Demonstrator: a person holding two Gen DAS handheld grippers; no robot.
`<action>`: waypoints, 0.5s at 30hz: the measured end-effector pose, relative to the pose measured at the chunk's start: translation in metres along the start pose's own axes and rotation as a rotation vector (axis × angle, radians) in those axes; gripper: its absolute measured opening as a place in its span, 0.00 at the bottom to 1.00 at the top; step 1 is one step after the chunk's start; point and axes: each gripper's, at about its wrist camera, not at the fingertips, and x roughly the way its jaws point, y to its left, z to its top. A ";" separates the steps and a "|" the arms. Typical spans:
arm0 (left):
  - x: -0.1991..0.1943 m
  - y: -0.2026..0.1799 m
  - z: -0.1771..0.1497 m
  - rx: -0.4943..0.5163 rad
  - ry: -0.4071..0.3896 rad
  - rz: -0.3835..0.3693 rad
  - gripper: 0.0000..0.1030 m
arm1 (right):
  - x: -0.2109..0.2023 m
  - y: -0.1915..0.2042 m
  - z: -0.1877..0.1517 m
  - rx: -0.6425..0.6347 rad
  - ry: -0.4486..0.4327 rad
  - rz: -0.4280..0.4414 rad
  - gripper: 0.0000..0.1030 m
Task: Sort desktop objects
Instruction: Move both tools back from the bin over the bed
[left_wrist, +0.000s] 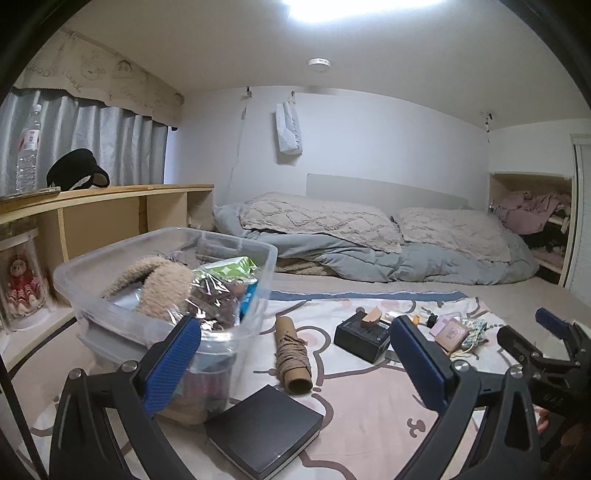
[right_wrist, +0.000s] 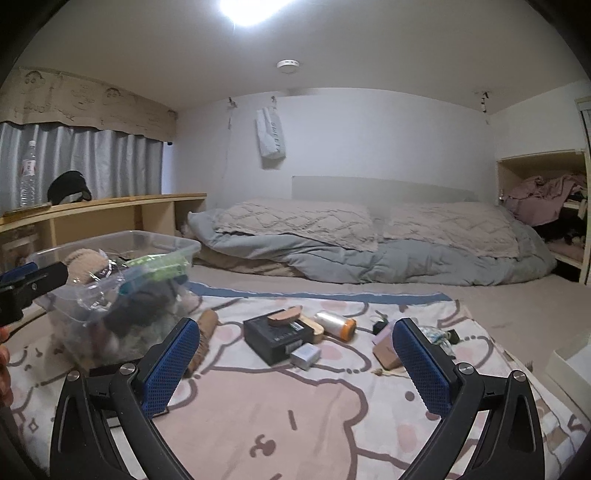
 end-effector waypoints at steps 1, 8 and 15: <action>0.002 -0.002 -0.003 -0.003 -0.002 -0.002 1.00 | 0.000 -0.001 -0.002 -0.004 -0.003 -0.006 1.00; 0.018 -0.013 -0.022 -0.007 0.019 -0.022 1.00 | 0.008 -0.004 -0.012 -0.030 0.014 -0.021 1.00; 0.024 -0.011 -0.038 0.011 0.021 -0.017 1.00 | 0.018 -0.016 -0.026 0.041 0.047 -0.031 1.00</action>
